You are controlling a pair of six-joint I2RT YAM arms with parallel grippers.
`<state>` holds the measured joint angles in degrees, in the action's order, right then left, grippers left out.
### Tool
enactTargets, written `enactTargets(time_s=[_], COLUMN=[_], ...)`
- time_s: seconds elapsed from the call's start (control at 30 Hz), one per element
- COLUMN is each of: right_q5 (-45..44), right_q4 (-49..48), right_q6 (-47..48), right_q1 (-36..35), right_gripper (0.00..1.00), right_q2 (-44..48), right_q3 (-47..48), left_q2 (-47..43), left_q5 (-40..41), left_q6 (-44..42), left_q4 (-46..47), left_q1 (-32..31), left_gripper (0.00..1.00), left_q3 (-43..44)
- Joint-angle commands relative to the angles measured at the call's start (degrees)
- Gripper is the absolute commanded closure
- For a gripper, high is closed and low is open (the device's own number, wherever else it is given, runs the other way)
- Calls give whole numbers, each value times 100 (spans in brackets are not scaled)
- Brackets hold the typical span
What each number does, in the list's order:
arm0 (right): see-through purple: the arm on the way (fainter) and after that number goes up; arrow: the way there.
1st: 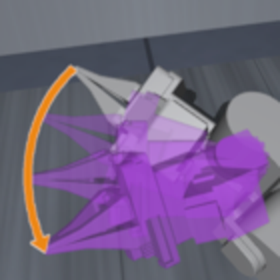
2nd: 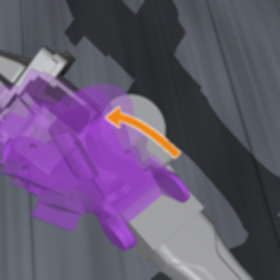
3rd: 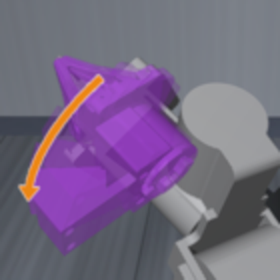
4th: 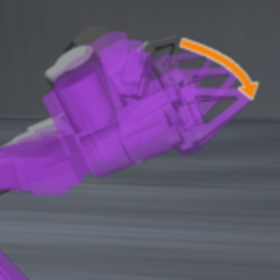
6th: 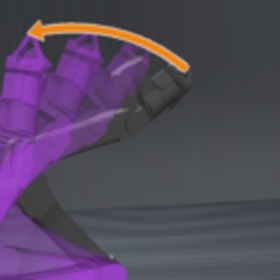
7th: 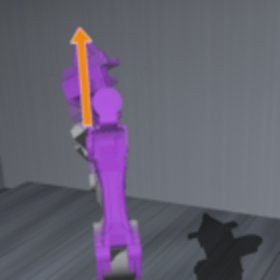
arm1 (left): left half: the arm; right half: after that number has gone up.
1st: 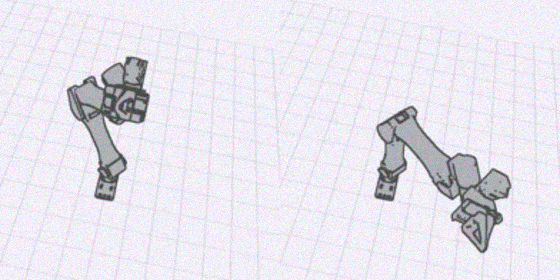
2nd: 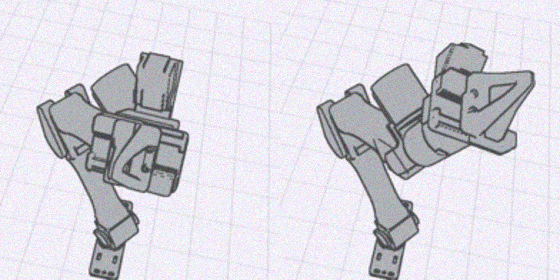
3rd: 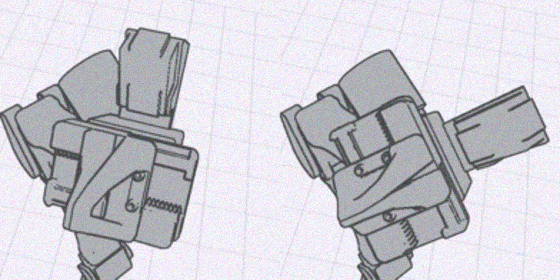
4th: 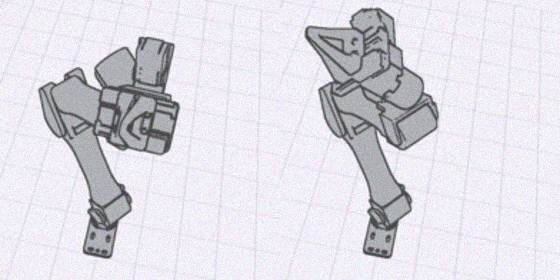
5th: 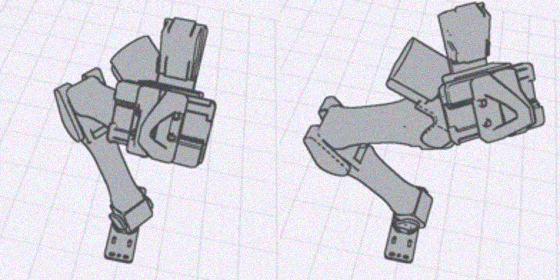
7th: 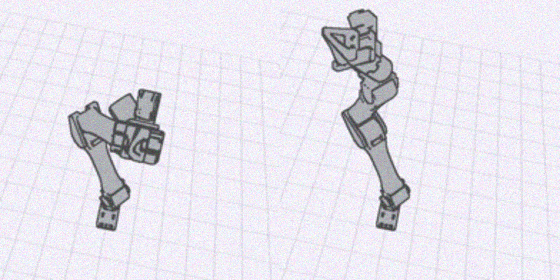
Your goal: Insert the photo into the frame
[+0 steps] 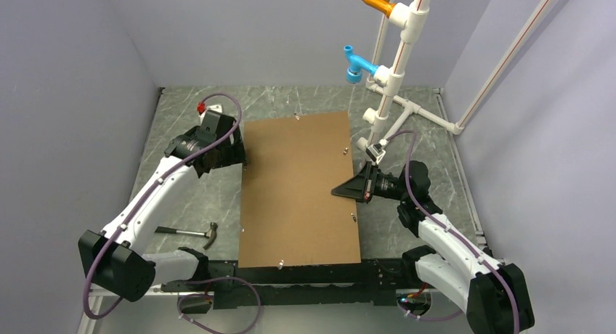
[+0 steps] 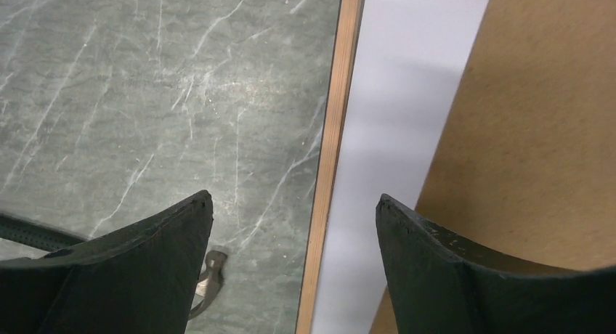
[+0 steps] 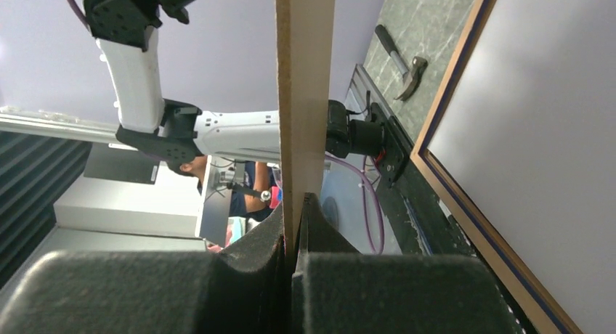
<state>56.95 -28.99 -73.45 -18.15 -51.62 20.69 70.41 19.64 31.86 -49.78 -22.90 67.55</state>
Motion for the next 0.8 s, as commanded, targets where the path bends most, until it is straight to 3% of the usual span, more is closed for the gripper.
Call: enactTargets(time_s=[0.0,0.3,0.53,0.77], right_q5=[213,112,-27,-124], right_q4=[1,230,560,1379], right_q6=[389,627,984,1673], right_q1=[-30,-28,-6,132], right_gripper=[100,100,100,100], right_q2=[140,55,-185,-685], right_q3=[213,273,474,964], left_q2=[-13,-213,-282,-275], left_q5=[251,-194,-785,-1386], left_q6=[-82,-141,76,307], left_q4=[47,218,602,1225], left_q1=[151,554,717,792], left_gripper=[14,12,12,18], left_q3=[231,-196,-1140,-2099])
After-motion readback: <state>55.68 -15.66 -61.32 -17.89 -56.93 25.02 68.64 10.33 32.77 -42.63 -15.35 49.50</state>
